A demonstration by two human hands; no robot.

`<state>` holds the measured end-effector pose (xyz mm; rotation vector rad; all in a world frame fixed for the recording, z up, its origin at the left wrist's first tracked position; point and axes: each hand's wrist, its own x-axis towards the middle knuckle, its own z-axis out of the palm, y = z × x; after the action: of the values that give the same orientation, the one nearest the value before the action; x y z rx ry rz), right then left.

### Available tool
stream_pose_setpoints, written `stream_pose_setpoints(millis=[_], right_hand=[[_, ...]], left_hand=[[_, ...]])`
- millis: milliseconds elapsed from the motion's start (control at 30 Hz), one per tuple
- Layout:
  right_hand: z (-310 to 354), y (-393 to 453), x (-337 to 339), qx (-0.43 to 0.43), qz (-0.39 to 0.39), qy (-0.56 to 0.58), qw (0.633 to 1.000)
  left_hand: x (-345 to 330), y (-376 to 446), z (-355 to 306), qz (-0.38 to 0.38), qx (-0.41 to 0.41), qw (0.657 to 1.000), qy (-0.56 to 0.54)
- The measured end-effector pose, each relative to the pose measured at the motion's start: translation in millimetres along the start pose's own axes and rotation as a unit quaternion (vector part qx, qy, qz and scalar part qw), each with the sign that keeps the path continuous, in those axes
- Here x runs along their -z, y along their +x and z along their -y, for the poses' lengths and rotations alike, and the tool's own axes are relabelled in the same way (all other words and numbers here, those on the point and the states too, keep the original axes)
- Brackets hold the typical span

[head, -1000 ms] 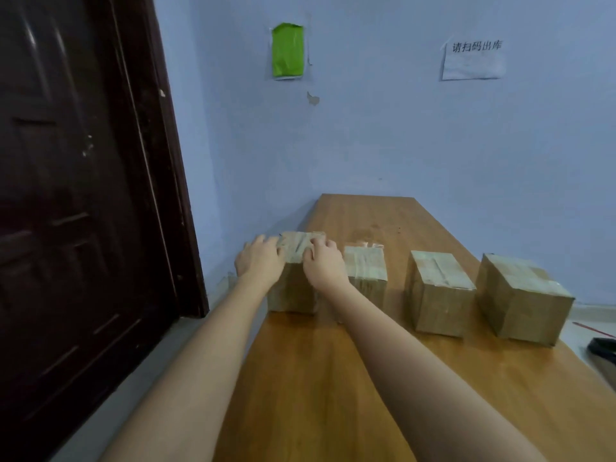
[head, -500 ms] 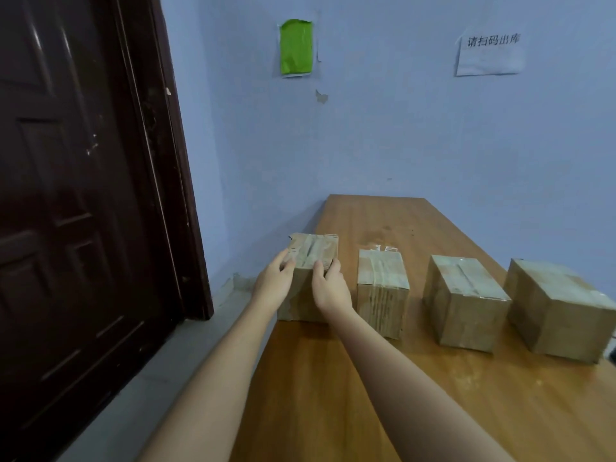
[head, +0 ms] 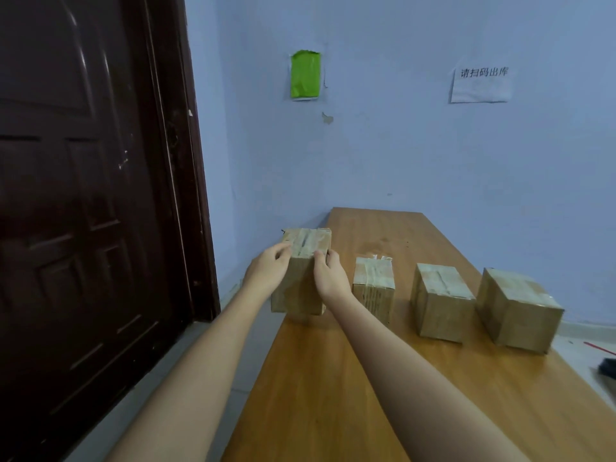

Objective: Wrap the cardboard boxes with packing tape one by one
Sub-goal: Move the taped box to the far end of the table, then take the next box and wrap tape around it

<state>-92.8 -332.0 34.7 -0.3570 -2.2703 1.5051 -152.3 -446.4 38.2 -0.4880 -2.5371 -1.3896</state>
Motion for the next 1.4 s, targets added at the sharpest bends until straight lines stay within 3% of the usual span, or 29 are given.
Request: stream_pose_setpoints(millis=[133, 300, 467, 600, 800, 933, 1167, 1400], right_hand=[[-0.4, -67.0, 9.3, -0.016, -0.012, 0.034, 0.999], [-17.6, -146.3, 35.5, -0.009, -0.009, 0.063, 0.998], [-46.3, -225.5, 72.9, -0.02, 0.023, 0.183, 0.983], [-82.7, -278.4, 113.6, -0.044, -0.074, 0.23, 0.969], [-92.1, -325.3, 146.7, -0.099, -0.021, 0.312, 0.945], [-95.2, -339.4, 177.6, -0.079, -0.035, 0.247, 0.965], [-100.4, -345.6, 199.2, -0.026, -0.037, 0.084, 0.995], [-101.6, -342.4, 198.3, -0.021, -0.008, 0.015, 1.0]], left_hand=[[11.5, -66.7, -16.3, 0.027, -0.011, 0.999, 0.045], [11.5, -163.6, -24.2, 0.033, 0.01, 0.999, 0.022], [5.5, -237.9, -35.8, 0.021, -0.009, 0.999, 0.037], [5.8, -284.8, -51.6, 0.042, -0.01, 0.991, -0.125], [-23.4, -343.2, -78.1, 0.082, -0.002, 0.955, -0.287], [-40.0, -358.8, -79.6, 0.114, 0.016, 0.955, -0.274], [-52.4, -373.1, -80.0, 0.177, -0.022, 0.947, -0.267], [-61.9, -377.1, -65.0, 0.175, -0.011, 0.952, -0.253]])
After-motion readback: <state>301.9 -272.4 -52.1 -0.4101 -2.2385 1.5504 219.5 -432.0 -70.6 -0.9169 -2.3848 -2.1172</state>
